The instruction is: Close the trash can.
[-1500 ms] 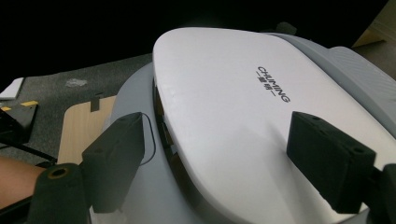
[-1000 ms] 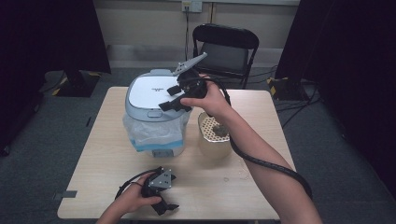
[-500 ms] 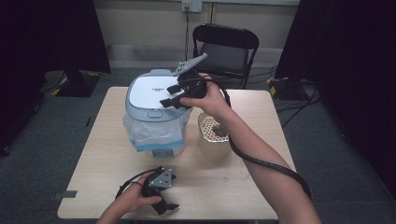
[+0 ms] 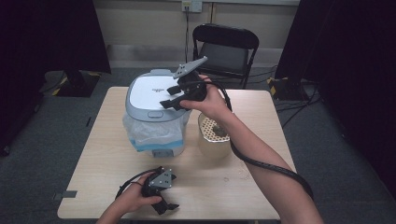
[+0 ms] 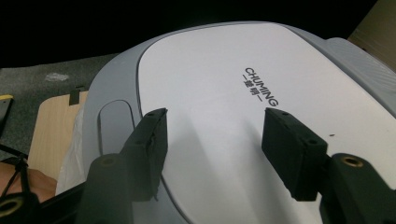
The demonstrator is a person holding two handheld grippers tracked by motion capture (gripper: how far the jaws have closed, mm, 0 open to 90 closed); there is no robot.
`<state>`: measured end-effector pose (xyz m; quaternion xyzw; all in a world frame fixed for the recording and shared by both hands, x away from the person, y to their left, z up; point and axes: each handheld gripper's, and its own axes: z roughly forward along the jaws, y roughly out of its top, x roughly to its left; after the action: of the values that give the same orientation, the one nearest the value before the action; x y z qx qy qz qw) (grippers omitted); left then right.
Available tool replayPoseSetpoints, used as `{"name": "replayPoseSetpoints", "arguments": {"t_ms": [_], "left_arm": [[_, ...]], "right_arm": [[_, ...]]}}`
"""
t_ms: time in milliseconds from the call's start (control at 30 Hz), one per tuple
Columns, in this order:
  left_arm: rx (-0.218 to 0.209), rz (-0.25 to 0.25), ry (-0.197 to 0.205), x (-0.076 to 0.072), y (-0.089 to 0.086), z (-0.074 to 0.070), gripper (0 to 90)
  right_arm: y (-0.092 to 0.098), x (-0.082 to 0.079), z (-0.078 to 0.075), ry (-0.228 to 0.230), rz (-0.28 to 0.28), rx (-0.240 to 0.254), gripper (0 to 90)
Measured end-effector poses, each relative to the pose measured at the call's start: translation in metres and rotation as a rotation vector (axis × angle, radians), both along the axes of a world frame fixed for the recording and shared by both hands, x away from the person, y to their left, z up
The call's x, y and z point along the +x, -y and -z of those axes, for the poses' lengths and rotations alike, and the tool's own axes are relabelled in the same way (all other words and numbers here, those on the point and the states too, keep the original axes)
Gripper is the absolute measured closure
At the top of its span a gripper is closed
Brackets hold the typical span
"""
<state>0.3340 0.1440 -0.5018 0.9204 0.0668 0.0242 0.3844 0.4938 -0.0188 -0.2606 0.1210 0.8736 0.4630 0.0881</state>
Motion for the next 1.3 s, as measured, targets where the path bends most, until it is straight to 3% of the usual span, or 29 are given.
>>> {"name": "replayPoseSetpoints", "arguments": {"t_ms": [67,133,367,1300], "left_arm": [[0.003,-0.002,0.015,0.000,0.000,-0.001,0.0],[0.002,-0.002,0.017,0.000,0.000,-0.001,0.0],[0.003,-0.004,0.014,0.000,0.000,-0.001,0.0],[0.015,0.003,0.016,0.002,0.001,-0.002,0.0]], "right_arm": [[0.001,0.000,0.001,0.003,-0.007,0.007,38.9],[0.000,-0.001,0.001,0.006,-0.005,-0.003,28.6],[0.011,0.005,0.001,-0.037,0.037,0.013,20.3],[0.041,-0.017,-0.005,-0.041,0.023,0.007,16.6]]}}
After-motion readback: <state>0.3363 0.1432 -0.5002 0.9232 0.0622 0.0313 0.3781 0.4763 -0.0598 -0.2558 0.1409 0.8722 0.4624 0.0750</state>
